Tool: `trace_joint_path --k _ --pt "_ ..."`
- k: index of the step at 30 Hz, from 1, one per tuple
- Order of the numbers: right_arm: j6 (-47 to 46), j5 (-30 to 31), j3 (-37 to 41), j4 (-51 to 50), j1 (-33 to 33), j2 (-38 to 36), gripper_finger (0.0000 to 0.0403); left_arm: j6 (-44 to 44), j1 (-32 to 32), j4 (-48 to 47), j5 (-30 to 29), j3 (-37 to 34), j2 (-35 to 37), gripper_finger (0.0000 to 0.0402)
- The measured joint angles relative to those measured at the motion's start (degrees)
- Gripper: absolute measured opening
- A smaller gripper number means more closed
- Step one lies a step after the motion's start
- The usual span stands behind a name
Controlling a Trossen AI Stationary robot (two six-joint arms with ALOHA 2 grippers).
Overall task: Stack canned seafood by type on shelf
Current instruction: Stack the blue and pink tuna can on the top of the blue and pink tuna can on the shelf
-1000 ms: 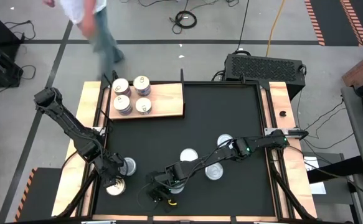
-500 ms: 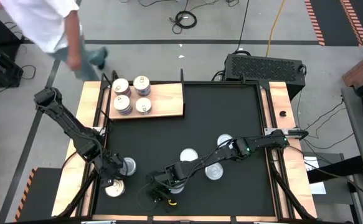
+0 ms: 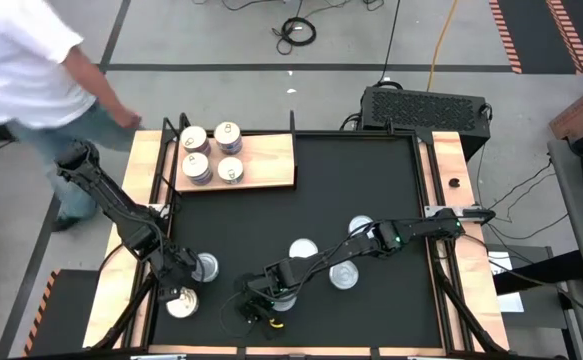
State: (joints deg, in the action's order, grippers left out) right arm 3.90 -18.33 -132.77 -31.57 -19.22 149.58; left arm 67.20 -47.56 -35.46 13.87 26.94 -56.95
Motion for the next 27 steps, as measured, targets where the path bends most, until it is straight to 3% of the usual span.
trace_joint_path --k 19,27 --pt "2.8 0.3 0.0 -6.0 1.6 -3.5 0.0000 1.5 6.3 0.4 0.2 0.0 11.7 0.0000" --pt "4.3 4.7 0.0 -9.6 2.2 -5.1 0.0000 1.5 12.0 0.6 0.0 0.1 14.3 0.0000"
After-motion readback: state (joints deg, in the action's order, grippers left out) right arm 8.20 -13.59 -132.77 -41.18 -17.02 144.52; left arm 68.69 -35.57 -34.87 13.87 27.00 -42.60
